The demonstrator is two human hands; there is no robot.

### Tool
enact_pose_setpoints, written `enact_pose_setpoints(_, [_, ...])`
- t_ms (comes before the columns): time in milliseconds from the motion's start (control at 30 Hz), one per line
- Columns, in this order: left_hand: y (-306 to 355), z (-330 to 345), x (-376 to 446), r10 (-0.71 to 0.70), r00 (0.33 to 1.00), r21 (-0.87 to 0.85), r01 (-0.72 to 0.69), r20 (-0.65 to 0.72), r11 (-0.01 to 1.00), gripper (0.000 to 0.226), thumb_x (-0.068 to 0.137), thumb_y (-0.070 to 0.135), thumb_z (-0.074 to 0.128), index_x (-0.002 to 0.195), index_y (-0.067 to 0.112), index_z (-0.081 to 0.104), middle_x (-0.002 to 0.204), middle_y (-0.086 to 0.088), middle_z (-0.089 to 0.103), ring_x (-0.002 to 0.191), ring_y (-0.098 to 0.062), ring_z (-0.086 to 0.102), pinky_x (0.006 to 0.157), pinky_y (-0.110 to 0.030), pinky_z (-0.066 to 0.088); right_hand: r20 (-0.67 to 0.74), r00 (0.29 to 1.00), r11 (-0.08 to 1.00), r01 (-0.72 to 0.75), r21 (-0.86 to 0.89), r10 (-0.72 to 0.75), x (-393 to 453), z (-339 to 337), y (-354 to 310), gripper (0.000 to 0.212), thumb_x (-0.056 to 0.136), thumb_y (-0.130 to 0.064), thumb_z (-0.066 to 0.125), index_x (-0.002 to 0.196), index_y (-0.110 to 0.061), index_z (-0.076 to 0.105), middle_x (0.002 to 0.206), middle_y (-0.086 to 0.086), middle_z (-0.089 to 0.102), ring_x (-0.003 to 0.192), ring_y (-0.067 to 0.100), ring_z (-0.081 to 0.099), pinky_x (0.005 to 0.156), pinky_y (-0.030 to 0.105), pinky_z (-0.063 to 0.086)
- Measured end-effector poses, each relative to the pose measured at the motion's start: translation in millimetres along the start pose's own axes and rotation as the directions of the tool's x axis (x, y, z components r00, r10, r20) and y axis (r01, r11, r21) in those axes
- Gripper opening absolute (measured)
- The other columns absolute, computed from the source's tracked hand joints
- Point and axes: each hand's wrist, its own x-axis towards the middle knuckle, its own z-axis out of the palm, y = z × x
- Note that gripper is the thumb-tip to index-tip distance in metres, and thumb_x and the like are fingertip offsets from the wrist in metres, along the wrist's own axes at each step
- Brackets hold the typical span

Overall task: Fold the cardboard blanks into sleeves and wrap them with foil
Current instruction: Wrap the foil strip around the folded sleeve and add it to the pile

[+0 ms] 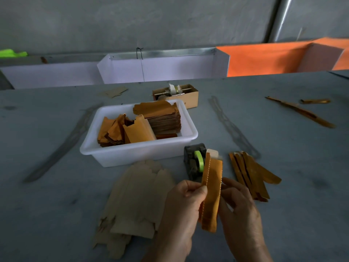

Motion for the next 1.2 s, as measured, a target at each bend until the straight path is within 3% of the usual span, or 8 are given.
enact_pose_setpoints(133, [0.9,1.6,0.6,0.0,1.0,0.025,0.001,-0.02,1.0,0.012,0.088,0.017,0.065,0.075,0.019,0.065,0.057,0.007,0.062,0.049,-0.001,0.055,0.044,-0.014,0.039,-0.006,0.996,0.992,0.089,-0.091,-0.09,2.6,0.4,-1.1,0.013,0.078,-0.012,0.072,0.068,-0.016,0.066,0.103,-0.016,0.053,0.091,0.005,0.057,0.068,0.008,0.038])
enact_pose_setpoints(267, [4.2,2.4,-1.3,-0.004,1.0,0.032,0.004,-0.02,0.999,0.014,0.088,0.016,0.065,0.074,0.019,0.066,0.055,0.01,0.062,0.046,0.003,0.055,0.042,-0.012,0.038,0.032,0.995,0.987,0.103,-0.12,-0.099,7.1,-5.1,1.2,0.012,0.079,-0.007,0.071,0.07,-0.012,0.066,0.098,-0.012,0.057,0.082,0.004,0.059,0.067,0.011,0.042])
enact_pose_setpoints(400, [9.5,1.5,-3.6,-0.033,0.999,0.041,0.033,-0.008,0.999,0.014,0.087,0.016,0.066,0.073,0.018,0.065,0.056,0.01,0.064,0.046,0.002,0.056,0.041,-0.013,0.038,0.04,0.997,0.993,-0.063,0.102,0.059,5.6,-22.4,7.4,0.015,0.084,-0.01,0.065,0.074,-0.021,0.064,0.093,-0.012,0.063,0.087,0.003,0.06,0.067,0.014,0.044])
enact_pose_setpoints(567, [11.7,-5.7,-11.3,-0.037,0.999,0.056,0.035,0.027,0.998,0.013,0.083,0.015,0.068,0.07,0.014,0.068,0.053,0.003,0.063,0.043,-0.004,0.055,0.04,-0.016,0.039,0.209,0.966,0.885,-0.227,0.406,0.152,5.2,-56.0,-12.0,0.024,0.083,0.002,0.061,0.068,-0.015,0.069,0.065,0.001,0.066,0.061,0.009,0.062,0.055,0.022,0.051])
enact_pose_setpoints(667, [13.6,-9.1,-14.0,-0.035,0.999,0.013,0.035,0.035,0.999,0.011,0.083,0.01,0.068,0.073,0.011,0.071,0.061,-0.002,0.069,0.056,-0.011,0.065,0.055,-0.023,0.053,0.347,0.937,0.905,-0.171,0.391,0.027,3.2,-64.3,-31.5,0.031,0.081,0.004,0.061,0.07,-0.022,0.073,0.063,0.0,0.067,0.056,0.004,0.059,0.053,0.014,0.048])
enact_pose_setpoints(800, [17.4,-10.5,-18.5,-0.018,0.998,0.003,0.018,0.064,1.0,0.013,0.085,0.007,0.066,0.076,0.012,0.075,0.074,-0.007,0.074,0.073,-0.019,0.071,0.073,-0.034,0.06,0.361,0.927,0.925,-0.046,0.377,-0.101,4.2,-63.6,-49.4,0.031,0.08,0.002,0.063,0.071,-0.025,0.074,0.068,0.001,0.069,0.059,0.003,0.058,0.053,0.012,0.046])
enact_pose_setpoints(1100, [21.2,-12.0,-25.5,0.021,0.995,0.04,-0.025,0.095,0.999,0.019,0.086,0.021,0.066,0.07,0.016,0.073,0.065,-0.004,0.067,0.068,-0.022,0.065,0.064,-0.034,0.052,0.346,0.924,0.975,0.099,0.199,-0.165,4.8,-57.0,-51.9,0.043,0.078,-0.008,0.068,0.091,-0.048,0.063,0.077,-0.003,0.069,0.068,0.011,0.063,0.058,0.017,0.048])
enact_pose_setpoints(1200, [23.1,-12.0,-26.8,0.023,0.995,0.047,-0.028,0.1,0.999,0.018,0.087,0.021,0.067,0.071,0.015,0.074,0.061,0.0,0.067,0.064,-0.015,0.066,0.062,-0.029,0.055,0.309,0.942,0.984,0.088,0.157,-0.133,6.5,-56.3,-50.1,0.031,0.076,-0.013,0.071,0.089,-0.035,0.054,0.075,-0.006,0.071,0.067,0.008,0.065,0.059,0.021,0.045])
